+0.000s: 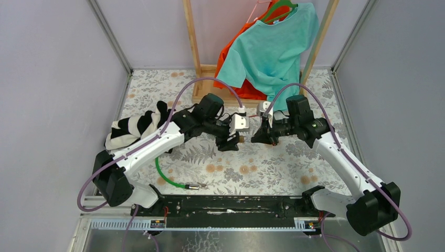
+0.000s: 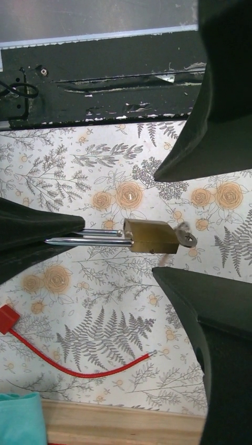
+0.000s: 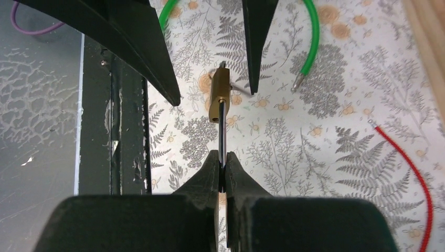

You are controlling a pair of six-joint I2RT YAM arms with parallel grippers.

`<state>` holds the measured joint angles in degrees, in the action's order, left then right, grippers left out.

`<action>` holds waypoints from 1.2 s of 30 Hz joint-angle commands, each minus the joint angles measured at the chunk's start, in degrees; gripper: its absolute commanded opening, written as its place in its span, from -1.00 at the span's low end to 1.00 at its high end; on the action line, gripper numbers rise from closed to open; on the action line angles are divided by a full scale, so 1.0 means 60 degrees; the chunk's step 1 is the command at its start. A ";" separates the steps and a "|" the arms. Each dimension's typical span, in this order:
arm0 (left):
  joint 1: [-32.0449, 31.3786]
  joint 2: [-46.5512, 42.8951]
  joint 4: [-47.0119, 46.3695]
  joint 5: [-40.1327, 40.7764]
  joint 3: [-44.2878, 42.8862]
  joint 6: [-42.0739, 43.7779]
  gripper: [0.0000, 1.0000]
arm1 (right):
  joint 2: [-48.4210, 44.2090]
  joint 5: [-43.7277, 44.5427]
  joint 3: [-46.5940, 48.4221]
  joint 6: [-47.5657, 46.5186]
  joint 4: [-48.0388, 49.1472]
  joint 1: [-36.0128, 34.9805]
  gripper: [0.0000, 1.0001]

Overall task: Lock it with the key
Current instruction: Lock the lock.

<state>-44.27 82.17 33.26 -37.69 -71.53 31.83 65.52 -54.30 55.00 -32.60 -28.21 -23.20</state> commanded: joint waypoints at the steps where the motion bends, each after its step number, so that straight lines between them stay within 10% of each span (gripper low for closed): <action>1: 0.0306 -0.0363 -0.0323 0.0013 0.0092 -0.0079 0.41 | -0.0041 -0.0210 0.0850 -0.0227 -0.0013 -0.0037 -1.00; 17: 0.0845 -0.0184 -0.0753 -0.1078 0.0178 -0.0521 0.30 | -0.0036 -0.1440 0.0156 0.0930 0.1442 -0.0036 -1.00; 36: 0.0843 0.0333 -0.0723 -0.1609 -0.0017 -0.0763 -0.59 | -0.0211 -0.1500 -0.0397 0.1623 0.2153 -0.0043 -1.00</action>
<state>-39.38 83.83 31.66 -46.74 -70.59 27.07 65.84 -59.72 52.31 -24.73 -19.07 -23.20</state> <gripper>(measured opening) 0.245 0.038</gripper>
